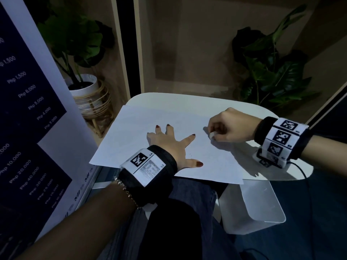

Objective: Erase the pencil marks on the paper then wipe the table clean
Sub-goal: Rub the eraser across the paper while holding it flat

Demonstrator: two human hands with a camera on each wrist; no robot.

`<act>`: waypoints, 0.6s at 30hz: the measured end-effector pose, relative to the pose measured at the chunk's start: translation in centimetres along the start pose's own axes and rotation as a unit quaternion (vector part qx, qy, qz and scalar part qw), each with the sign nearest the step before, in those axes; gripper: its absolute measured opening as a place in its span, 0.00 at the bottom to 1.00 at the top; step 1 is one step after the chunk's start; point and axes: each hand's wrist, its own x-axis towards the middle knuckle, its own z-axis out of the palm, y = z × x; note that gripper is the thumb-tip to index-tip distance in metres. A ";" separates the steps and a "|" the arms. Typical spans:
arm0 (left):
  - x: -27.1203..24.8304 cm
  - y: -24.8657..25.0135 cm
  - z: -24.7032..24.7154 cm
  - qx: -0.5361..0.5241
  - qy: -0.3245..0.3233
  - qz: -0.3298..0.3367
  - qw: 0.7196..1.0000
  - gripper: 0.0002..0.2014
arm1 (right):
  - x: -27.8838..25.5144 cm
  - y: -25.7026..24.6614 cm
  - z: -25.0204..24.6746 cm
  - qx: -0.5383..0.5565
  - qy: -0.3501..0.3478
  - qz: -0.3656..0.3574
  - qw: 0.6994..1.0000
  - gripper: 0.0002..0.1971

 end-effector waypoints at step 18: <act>0.0 0.5 -1.2 -0.072 0.056 0.153 0.984 0.39 | -1.2 -0.9 0.4 0.093 0.007 -0.052 0.994 0.04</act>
